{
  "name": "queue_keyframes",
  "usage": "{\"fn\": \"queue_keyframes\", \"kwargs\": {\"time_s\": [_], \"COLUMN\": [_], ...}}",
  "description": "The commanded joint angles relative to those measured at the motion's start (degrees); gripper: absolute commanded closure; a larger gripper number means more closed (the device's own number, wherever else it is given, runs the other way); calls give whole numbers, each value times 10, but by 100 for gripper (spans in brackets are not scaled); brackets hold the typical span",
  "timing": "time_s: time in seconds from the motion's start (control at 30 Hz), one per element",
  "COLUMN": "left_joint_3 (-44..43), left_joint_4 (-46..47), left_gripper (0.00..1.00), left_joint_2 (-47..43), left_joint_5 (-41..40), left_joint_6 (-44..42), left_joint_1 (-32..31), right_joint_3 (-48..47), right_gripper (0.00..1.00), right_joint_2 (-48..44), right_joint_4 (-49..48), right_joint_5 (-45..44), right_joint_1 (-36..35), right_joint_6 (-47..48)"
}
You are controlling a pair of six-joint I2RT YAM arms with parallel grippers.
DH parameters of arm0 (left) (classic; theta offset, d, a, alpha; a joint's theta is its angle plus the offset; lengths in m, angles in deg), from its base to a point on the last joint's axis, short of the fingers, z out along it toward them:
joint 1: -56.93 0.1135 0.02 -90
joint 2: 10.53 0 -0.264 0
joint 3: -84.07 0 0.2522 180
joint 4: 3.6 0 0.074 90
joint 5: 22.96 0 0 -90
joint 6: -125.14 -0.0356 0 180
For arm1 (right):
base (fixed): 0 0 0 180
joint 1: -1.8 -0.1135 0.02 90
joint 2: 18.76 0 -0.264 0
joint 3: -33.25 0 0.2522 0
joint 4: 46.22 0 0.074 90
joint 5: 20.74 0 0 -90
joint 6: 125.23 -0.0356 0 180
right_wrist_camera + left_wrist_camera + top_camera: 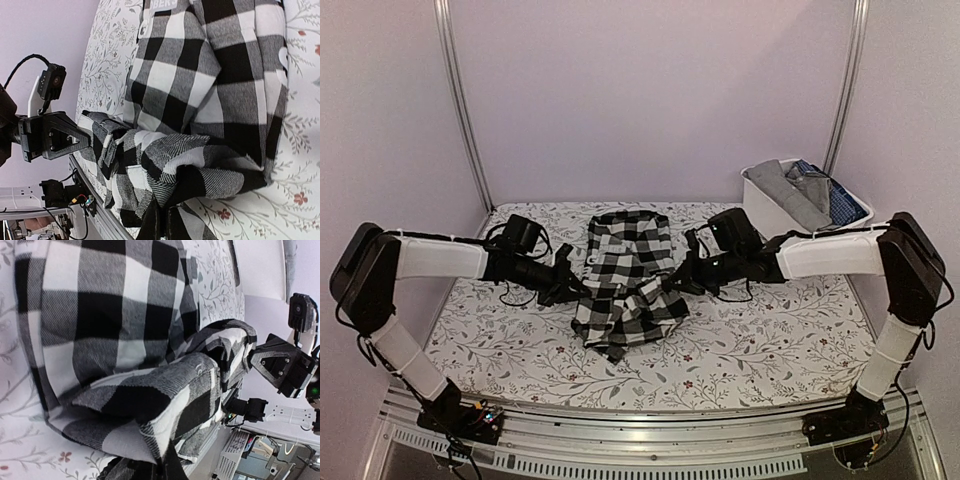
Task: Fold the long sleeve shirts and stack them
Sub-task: Fold the rectangle-folded shirt at the center of the board, then fold the 2/3-rectangle-folded shirt at the center of the board.
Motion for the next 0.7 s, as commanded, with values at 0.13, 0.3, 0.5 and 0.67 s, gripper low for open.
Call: {"fn": "queue_keyframes", "kwargs": {"time_s": [0.13,0.3,0.5,0.67], "left_joint_3": [-95,-107,-64,14], "left_joint_4": [82,128,149,171], "left_gripper": [100,100,100,100], "left_joint_2": [187,257,239,189], "left_joint_5": [30,34,32,25], "left_joint_6": [4,18,24,39], "left_joint_1": [68,68,55,32], "right_joint_3": [-133,-148,-90,-8], "right_gripper": [100,100,100,100], "right_joint_2": [169,245,233,177], "right_joint_4": [-42,-52,-65,-72], "right_joint_5": [15,16,9,-6], "right_joint_1": [56,61,56,33], "right_joint_6": [20,12,6,0]}}
